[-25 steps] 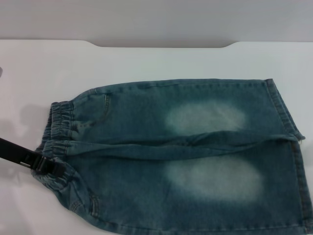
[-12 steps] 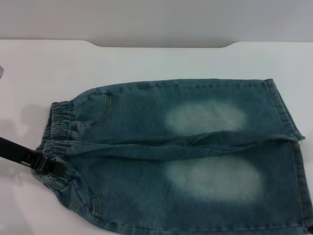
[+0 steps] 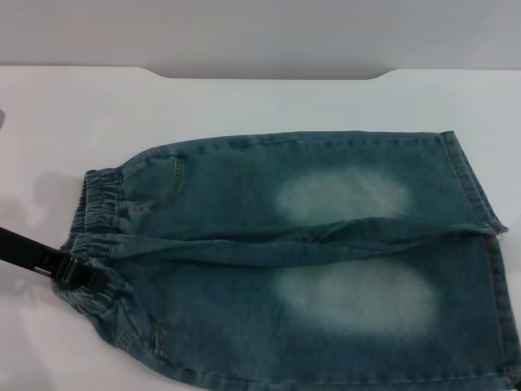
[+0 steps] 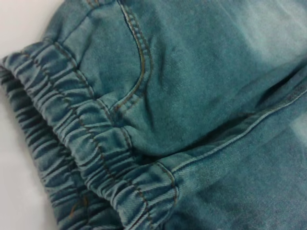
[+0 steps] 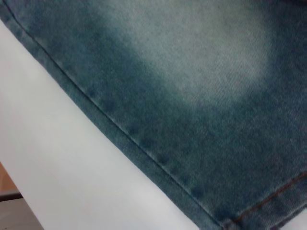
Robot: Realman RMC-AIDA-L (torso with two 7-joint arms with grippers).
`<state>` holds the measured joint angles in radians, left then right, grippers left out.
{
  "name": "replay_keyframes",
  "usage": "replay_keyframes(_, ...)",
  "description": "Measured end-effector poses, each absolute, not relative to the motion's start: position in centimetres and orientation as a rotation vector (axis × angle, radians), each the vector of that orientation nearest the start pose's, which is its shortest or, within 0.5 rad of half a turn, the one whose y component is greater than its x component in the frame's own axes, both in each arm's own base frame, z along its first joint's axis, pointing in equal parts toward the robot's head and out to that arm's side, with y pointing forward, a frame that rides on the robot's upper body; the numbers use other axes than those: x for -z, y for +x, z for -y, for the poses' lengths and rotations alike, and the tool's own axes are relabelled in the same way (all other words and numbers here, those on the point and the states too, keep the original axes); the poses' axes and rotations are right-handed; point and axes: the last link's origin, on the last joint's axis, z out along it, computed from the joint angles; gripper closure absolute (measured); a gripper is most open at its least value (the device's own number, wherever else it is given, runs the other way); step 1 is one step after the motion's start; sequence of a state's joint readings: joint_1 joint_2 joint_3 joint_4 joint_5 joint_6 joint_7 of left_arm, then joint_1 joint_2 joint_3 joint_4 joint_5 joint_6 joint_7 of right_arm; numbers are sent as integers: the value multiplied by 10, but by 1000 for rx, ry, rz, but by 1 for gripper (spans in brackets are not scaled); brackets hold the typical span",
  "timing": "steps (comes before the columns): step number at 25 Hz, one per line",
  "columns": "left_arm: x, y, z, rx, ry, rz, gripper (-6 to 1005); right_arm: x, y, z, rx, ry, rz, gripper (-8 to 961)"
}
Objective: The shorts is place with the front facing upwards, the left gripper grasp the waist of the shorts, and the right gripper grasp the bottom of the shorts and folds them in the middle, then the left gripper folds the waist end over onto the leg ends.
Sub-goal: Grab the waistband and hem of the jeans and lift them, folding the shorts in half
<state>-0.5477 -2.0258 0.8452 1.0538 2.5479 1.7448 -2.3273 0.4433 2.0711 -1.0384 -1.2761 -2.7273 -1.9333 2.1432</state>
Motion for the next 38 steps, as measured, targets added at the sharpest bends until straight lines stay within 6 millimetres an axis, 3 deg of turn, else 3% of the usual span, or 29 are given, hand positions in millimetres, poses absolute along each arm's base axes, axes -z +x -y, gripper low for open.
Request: replay_keyframes(38,-50,-281,-323,-220,-2549,1514,930,-40,280,-284,741,-2762,-1167,384)
